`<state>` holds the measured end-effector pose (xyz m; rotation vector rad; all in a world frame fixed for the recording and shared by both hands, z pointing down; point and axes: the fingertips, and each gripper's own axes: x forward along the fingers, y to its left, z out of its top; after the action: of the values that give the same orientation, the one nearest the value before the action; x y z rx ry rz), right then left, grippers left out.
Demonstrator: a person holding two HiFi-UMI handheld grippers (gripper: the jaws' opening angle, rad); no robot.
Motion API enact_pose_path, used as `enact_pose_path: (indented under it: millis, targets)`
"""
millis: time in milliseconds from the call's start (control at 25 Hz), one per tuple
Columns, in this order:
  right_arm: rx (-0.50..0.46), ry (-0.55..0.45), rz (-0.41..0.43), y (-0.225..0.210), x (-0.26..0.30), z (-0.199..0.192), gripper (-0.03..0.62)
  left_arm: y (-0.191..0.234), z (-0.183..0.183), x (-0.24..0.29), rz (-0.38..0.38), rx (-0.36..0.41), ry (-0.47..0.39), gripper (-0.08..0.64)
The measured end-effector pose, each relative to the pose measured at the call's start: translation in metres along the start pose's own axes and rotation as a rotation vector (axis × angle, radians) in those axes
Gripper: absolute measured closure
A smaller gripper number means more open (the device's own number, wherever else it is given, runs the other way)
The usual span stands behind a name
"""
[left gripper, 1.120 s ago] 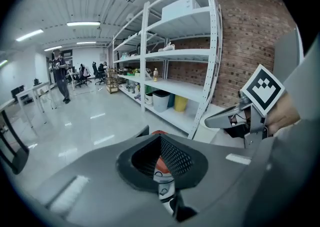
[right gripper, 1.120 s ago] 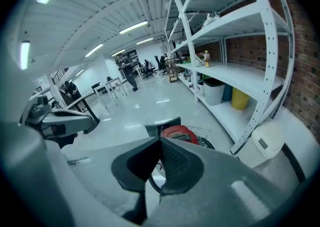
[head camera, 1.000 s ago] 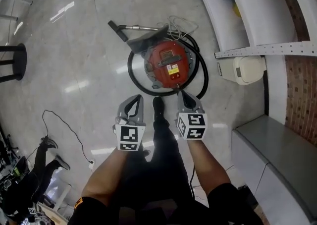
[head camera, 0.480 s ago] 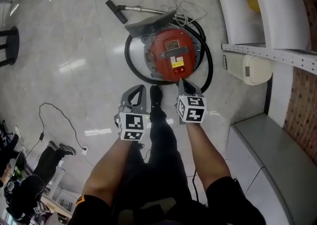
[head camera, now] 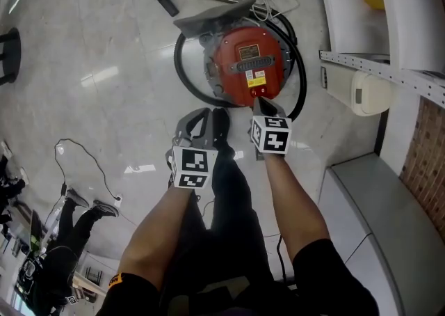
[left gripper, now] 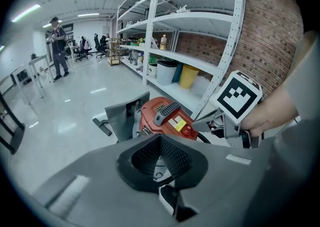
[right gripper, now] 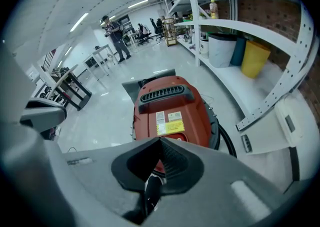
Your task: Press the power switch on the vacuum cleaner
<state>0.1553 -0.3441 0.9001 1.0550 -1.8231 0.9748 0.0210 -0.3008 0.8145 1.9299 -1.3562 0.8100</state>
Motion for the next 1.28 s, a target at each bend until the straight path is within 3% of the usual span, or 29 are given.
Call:
enact_pose_path:
  millis: [680,1080,1280]
  targets:
    - [-0.023,0.085,-0.001,-0.005,0.034,-0.01,0.6,0.011,-0.017,0.007,0.013,-0.023,0.02,0.546]
    - [-0.093,0.149,0.003,0.001,0.044,-0.017,0.6,0.015,-0.015,0.0,0.017,-0.023,0.01,0.546]
    - [-0.07,0.141,-0.009,0.0,0.037,-0.018,0.6,0.017,-0.006,-0.009,0.028,-0.017,-0.007,0.546]
